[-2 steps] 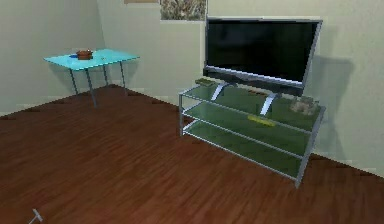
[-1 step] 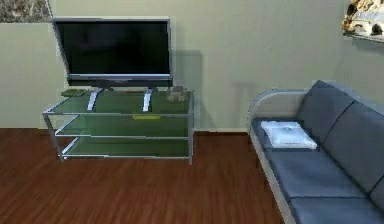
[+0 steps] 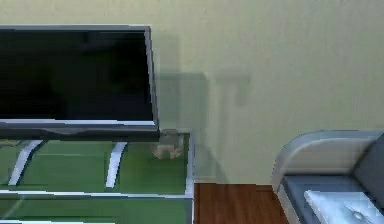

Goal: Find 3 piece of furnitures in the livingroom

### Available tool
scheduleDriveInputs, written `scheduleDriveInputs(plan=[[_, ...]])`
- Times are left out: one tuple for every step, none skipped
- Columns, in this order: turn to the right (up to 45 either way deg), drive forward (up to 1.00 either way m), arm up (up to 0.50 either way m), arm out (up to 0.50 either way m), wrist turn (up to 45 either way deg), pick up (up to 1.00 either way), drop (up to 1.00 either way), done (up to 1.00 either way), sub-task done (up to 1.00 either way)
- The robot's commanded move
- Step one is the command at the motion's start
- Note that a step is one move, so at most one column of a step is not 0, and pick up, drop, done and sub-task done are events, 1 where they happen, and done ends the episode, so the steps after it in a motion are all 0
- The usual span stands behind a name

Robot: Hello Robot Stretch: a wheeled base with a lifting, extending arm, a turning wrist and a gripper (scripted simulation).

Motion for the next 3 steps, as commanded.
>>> scheduleDriveInputs(plan=[[-30.0, 0.00, 0.00, 0.00, 0.0, 0.00, 0.00, 0.00, 0.00], [0.0, 0.00, 0.00, 0.00, 0.0, 0.00, 0.00, 0.00, 1.00], [-45.0, 0.00, 0.00, 0.00, 0.0, 0.00, 0.00, 0.00, 0.00]])
